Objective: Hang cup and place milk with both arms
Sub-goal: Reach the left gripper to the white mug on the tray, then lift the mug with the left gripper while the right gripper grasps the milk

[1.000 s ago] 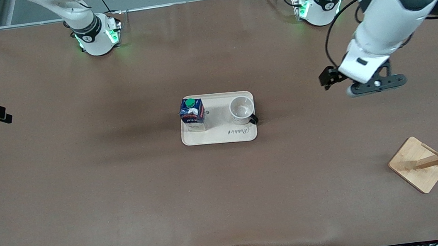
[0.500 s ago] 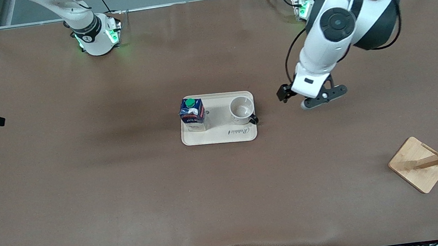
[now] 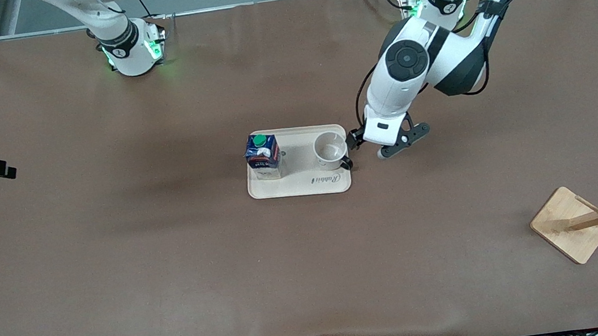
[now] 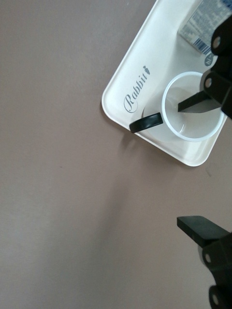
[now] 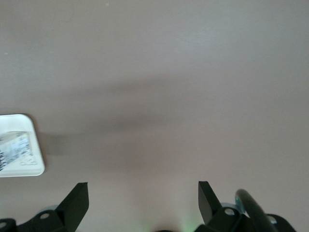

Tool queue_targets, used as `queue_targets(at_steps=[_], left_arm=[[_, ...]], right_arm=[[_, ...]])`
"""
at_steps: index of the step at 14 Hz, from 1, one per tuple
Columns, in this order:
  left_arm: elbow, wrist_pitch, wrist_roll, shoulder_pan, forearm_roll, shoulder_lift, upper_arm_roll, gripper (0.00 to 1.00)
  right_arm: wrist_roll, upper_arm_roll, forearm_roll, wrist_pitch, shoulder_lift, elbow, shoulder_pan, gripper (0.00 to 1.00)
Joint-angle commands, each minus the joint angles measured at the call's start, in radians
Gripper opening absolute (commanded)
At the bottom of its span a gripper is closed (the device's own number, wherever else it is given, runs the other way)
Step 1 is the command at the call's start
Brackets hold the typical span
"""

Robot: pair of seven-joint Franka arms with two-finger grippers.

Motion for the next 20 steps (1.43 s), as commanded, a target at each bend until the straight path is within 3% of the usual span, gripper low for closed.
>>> queue_targets(at_steps=[1,3,8,9,13,16,20], left_arm=[[0.010,0.034,-0.092,-0.020,0.044,0.041,-0.004,0.89],[0.010,0.062,-0.182,-0.062,0.054,0.074,-0.002,0.88],[-0.012,0.109,-0.336,-0.118,0.131,0.141,-0.004,0.78],[-0.020,0.140,-0.349,-0.118,0.136,0.152,-0.004,0.73],[-0.027,0.171,-0.382,-0.118,0.185,0.196,-0.004,0.24],[-0.026,0.171,-0.391,-0.117,0.193,0.207,-0.002,0.00],[-0.007,0.160,-0.373,-0.097,0.263,0.171,-0.002,0.00]], right_arm=[[0.013,0.002,0.032,-0.001,0.027,0.006,0.013,1.00],[0.031,0.002,0.014,-0.015,0.073,0.004,0.103,1.00],[0.049,0.000,0.021,0.008,0.084,0.002,0.117,1.00],[0.053,0.002,0.026,0.045,0.086,-0.002,0.120,1.00],[0.054,0.003,0.031,0.061,0.089,-0.021,0.137,1.00],[0.068,0.003,0.055,0.123,0.087,-0.100,0.159,1.00],[0.150,0.003,0.069,0.157,0.086,-0.140,0.217,1.00]])
